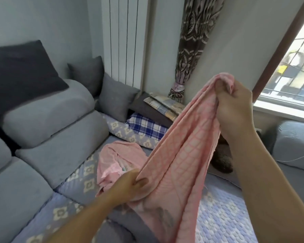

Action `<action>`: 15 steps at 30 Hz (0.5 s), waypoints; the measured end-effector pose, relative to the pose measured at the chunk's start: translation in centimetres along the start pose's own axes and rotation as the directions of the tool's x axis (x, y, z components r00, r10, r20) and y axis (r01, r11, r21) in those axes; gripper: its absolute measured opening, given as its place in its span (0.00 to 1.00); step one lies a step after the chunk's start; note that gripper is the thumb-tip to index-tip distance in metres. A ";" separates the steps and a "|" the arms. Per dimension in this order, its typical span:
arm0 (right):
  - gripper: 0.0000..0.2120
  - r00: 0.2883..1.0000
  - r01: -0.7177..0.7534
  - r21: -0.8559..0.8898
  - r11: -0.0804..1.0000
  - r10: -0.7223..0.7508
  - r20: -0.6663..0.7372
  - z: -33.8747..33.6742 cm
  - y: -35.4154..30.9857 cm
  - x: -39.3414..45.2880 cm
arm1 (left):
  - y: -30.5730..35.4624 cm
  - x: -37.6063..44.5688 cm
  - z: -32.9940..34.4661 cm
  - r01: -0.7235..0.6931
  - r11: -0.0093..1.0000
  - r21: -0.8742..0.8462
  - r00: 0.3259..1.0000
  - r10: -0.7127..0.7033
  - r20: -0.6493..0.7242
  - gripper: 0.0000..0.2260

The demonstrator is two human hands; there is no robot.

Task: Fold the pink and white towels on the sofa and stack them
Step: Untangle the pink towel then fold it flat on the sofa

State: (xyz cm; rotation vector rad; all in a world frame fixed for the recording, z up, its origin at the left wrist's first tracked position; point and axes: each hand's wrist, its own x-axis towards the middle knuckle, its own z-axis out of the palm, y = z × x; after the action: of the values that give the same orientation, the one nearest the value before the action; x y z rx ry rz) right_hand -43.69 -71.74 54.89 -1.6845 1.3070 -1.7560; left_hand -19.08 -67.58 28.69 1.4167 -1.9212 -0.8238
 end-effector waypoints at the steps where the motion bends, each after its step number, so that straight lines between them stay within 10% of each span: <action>1: 0.14 1.000 -0.001 0.003 1.000 0.001 -0.014 0.4 0.1 1.1 | -1.2 0.3 0.1 0.052 0.999 -0.016 0.998 -0.051 0.027 0.17; 15: 0.17 0.867 -0.142 -0.114 0.983 0.068 -0.494 0.0 4.5 18.8 | 1.9 9.2 -16.4 -0.379 0.925 0.033 0.913 0.379 -0.153 0.16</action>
State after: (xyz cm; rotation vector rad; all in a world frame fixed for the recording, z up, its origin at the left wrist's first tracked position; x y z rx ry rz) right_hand -49.12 -88.86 62.07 -1.2387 1.7430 -2.1505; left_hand -9.80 -78.08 41.32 1.0240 -1.9841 -0.5082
